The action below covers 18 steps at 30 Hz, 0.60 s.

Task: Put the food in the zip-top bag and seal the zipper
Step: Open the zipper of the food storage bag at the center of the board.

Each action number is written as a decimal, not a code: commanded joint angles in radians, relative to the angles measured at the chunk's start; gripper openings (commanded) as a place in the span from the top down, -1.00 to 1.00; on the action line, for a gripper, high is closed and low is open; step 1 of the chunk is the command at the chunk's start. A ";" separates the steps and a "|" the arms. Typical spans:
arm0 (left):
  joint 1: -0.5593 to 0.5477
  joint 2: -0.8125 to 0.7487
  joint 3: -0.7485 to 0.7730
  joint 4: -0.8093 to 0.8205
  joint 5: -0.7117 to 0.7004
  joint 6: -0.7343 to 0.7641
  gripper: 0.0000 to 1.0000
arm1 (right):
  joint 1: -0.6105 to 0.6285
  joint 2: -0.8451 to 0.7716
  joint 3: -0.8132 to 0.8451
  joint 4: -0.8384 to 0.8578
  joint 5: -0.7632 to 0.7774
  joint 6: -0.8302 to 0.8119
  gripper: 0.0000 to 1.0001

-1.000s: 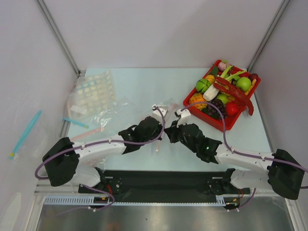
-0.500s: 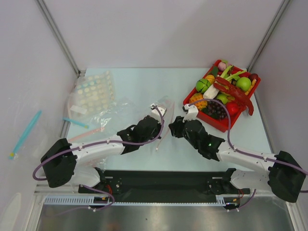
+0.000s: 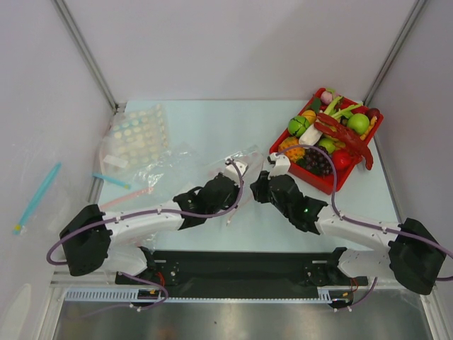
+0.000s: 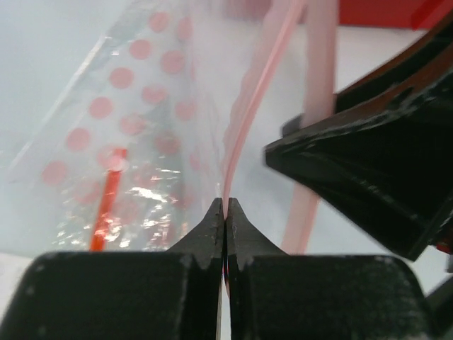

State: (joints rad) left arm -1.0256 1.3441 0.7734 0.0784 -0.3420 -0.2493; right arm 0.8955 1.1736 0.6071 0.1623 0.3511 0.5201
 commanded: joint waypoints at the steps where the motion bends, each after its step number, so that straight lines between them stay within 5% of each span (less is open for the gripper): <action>1: -0.004 -0.063 0.050 -0.055 -0.144 0.034 0.99 | -0.010 0.017 0.042 -0.015 0.005 0.024 0.46; 11: -0.059 -0.301 0.075 -0.232 -0.434 0.111 0.99 | -0.105 0.081 0.014 0.114 -0.274 0.046 0.79; 18: -0.064 -0.056 0.142 -0.207 -0.205 0.076 0.99 | -0.178 0.153 0.014 0.175 -0.448 0.067 0.69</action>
State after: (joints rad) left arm -1.0855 1.1866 0.8680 -0.1184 -0.6460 -0.1741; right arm 0.7372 1.3022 0.6102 0.2832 0.0055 0.5732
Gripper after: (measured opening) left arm 0.011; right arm 0.146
